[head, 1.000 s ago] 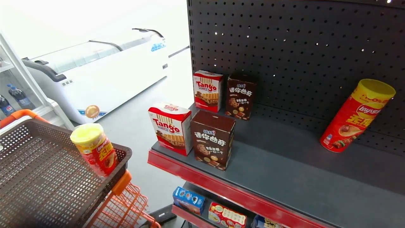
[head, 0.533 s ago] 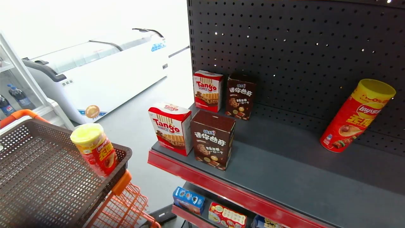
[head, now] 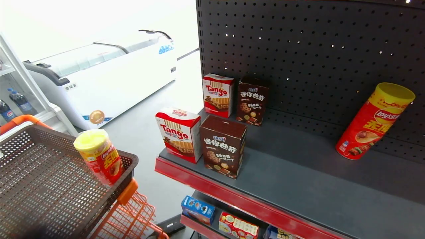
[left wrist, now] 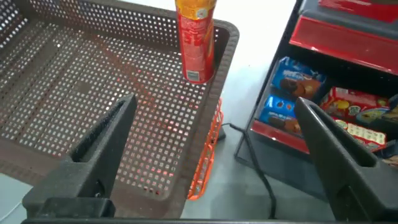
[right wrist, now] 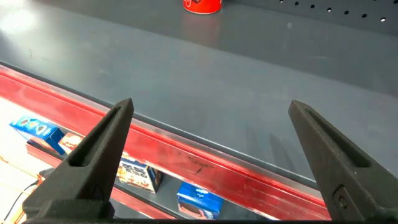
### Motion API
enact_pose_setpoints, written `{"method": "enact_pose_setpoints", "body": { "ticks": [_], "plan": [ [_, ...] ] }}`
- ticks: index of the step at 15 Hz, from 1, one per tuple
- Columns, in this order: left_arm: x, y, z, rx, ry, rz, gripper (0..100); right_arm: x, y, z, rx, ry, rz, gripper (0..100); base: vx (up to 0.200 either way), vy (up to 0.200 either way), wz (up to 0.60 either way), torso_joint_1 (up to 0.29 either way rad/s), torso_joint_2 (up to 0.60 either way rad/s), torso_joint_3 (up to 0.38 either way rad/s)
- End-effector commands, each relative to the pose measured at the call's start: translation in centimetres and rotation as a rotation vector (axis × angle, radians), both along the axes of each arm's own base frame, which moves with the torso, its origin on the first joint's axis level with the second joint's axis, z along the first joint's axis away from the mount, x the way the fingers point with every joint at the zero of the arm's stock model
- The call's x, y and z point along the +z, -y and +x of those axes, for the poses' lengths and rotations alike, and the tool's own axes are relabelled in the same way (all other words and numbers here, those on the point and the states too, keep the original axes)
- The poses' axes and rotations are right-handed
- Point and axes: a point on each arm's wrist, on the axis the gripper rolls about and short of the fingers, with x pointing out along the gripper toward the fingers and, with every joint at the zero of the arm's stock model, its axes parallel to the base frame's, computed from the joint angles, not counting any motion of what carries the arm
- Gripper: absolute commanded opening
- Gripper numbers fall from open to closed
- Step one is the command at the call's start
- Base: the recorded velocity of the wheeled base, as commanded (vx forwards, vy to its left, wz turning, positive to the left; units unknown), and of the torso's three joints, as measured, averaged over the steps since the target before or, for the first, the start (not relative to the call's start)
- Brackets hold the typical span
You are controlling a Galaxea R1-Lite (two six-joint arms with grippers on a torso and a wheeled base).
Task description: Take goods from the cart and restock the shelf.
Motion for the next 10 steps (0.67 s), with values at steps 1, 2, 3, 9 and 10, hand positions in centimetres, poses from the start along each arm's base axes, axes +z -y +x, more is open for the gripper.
{"method": "enact_pose_setpoints", "body": {
  "ticks": [1,2,3,9,10],
  "plan": [
    [-0.4,-1.2,6.1,0.067,-0.197,-0.028,100,0.0,0.0,0.0,0.001,-0.002,-0.001,100,0.000,0.000,0.00,0.000,0.00,0.000],
    [-0.4,-1.3,7.3,0.063,-0.186,-0.027,100,0.0,0.0,0.0,0.001,0.000,-0.001,100,0.000,0.000,0.00,0.000,0.00,0.000],
    [-0.7,-1.5,9.9,0.047,-0.159,-0.022,100,0.0,0.0,0.0,0.001,-0.002,-0.001,100,0.000,0.000,0.00,0.000,0.00,0.000],
    [-2.8,-2.0,16.8,0.033,-0.085,-0.015,100,0.0,0.0,0.0,0.001,0.000,-0.001,100,0.000,0.000,0.00,0.000,0.00,0.000],
    [-3.4,-1.8,17.5,0.020,-0.095,-0.015,100,0.0,0.0,0.0,0.001,0.000,-0.001,100,0.000,0.000,0.00,0.000,0.00,0.000]
  ]
}}
